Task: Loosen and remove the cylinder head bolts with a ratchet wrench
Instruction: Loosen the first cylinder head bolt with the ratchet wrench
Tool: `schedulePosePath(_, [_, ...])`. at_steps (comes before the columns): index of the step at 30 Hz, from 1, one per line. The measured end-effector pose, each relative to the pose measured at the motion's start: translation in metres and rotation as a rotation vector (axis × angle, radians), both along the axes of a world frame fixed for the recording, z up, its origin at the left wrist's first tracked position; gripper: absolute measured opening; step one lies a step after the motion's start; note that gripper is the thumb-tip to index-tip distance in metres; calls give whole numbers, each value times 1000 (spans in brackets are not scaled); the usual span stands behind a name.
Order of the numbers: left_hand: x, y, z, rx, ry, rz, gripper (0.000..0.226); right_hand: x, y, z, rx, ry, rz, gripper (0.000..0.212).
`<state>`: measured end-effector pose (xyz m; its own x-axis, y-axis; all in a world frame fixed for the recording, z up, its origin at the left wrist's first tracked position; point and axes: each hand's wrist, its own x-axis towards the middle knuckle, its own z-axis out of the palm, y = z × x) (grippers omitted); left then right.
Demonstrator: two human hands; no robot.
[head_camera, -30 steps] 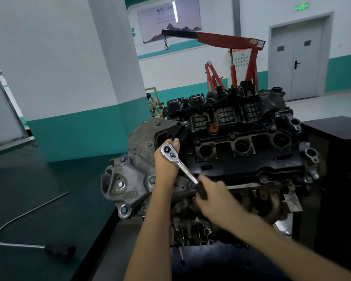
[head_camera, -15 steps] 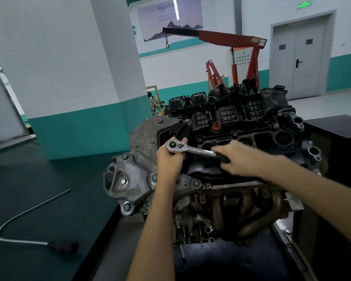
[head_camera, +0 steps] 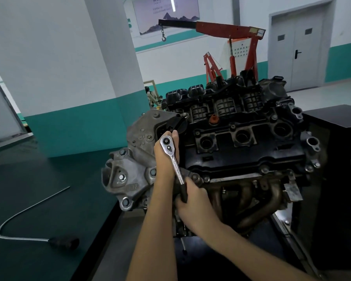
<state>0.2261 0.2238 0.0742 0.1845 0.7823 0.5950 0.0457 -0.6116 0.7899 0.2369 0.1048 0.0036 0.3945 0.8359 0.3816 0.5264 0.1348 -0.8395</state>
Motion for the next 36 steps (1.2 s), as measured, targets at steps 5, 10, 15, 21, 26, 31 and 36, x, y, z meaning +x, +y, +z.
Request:
schedulePosePath(5, [-2, 3, -1, -56, 45, -12, 41, 75, -14, 40, -150, -454, 92, 12])
schedulePosePath(10, [-7, -4, -1, -98, 1, -79, 20, 144, -3, 127, -261, -1056, 0, 18])
schedulePosePath(15, [-2, -2, 0, -48, -22, -64, 39, 114, -12, 83, -182, -859, -114, 15])
schedulePosePath(21, [3, 0, 2, -8, 59, 44, 40, 20, -6, 12, -69, -180, -38, 15])
schedulePosePath(26, [-1, 1, 0, -34, 9, -10, 37, 20, -5, 11, -69, -203, -24, 18])
schedulePosePath(31, [-4, -1, 0, -50, -18, -48, 39, 105, -13, 73, -247, -677, 49, 19])
schedulePosePath(36, [-6, -8, 0, -50, -89, -143, 41, 139, -2, 120, -245, -1034, 34, 25])
